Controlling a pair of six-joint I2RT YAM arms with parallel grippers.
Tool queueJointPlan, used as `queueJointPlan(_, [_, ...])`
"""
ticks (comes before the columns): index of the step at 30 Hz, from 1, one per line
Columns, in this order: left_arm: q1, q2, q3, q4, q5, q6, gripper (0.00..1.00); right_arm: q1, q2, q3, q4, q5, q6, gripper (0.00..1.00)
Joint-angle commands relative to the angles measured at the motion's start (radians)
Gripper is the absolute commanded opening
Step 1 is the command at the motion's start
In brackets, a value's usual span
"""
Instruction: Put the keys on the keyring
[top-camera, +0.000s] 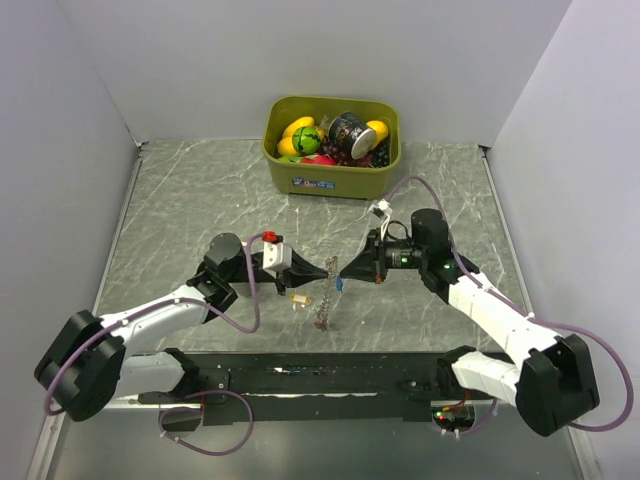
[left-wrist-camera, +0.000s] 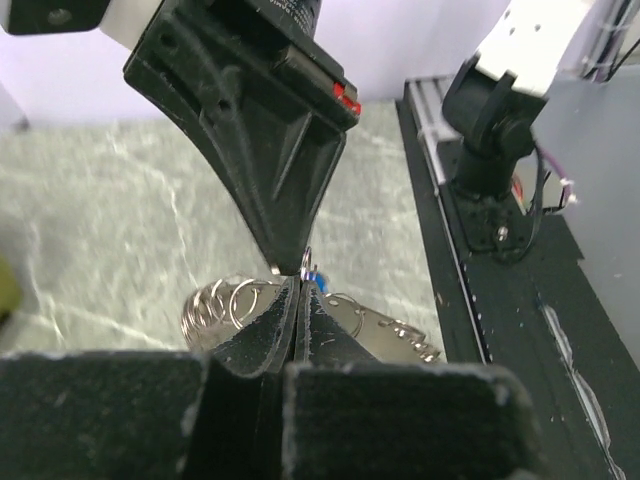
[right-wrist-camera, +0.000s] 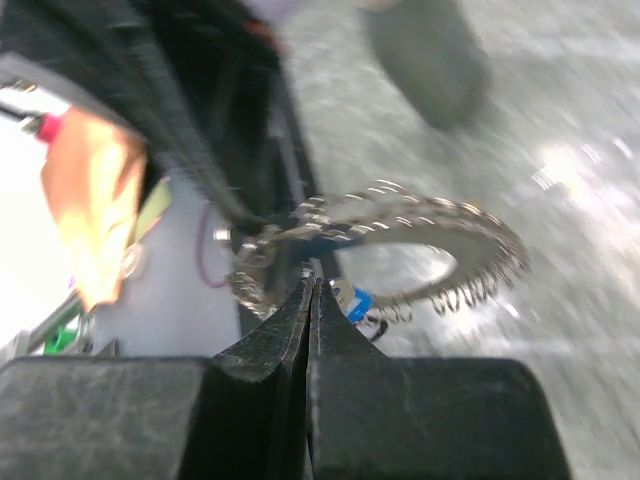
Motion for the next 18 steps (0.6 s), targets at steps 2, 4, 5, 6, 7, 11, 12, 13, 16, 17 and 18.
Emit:
queueJointPlan(2, [-0.01,0.059,-0.013,0.059,-0.054,-0.008,0.01,-0.036,0.059,-0.037,-0.107,0.266,-0.035,0.0])
queueJointPlan(4, [-0.014,0.096,-0.011,0.054,-0.07,0.0,0.01,-0.054,0.1,-0.043,-0.154,0.378,-0.017,0.0])
queueJointPlan(5, [-0.018,0.108,-0.007,0.047,-0.075,0.008,0.01,-0.059,0.117,-0.046,-0.165,0.413,-0.011,0.0])
queueJointPlan(6, [-0.019,0.134,-0.003,0.048,-0.078,0.011,0.01,-0.066,0.152,-0.049,-0.177,0.444,-0.002,0.0])
queueJointPlan(7, [-0.021,0.149,0.0,0.051,-0.083,0.012,0.01,-0.074,0.172,-0.048,-0.205,0.491,0.012,0.0])
queueJointPlan(11, [-0.028,0.231,0.015,0.1,-0.092,-0.015,0.01,-0.118,0.25,-0.048,-0.231,0.554,0.043,0.0])
queueJointPlan(12, [-0.03,0.26,0.019,0.111,-0.094,-0.02,0.01,-0.121,0.273,-0.046,-0.237,0.564,0.044,0.0])
queueJointPlan(13, [-0.031,0.275,0.023,0.123,-0.097,-0.021,0.01,-0.125,0.283,-0.041,-0.242,0.572,0.049,0.0])
queueJointPlan(16, [-0.039,0.329,0.044,0.137,-0.109,-0.025,0.01,-0.129,0.303,-0.031,-0.258,0.607,0.054,0.23])
queueJointPlan(17, [-0.042,0.341,0.055,0.14,-0.112,-0.026,0.01,-0.129,0.301,-0.029,-0.266,0.615,0.054,0.3])
queueJointPlan(18, [-0.044,0.367,0.059,0.146,-0.118,-0.025,0.01,-0.129,0.295,-0.028,-0.268,0.624,0.052,0.36])
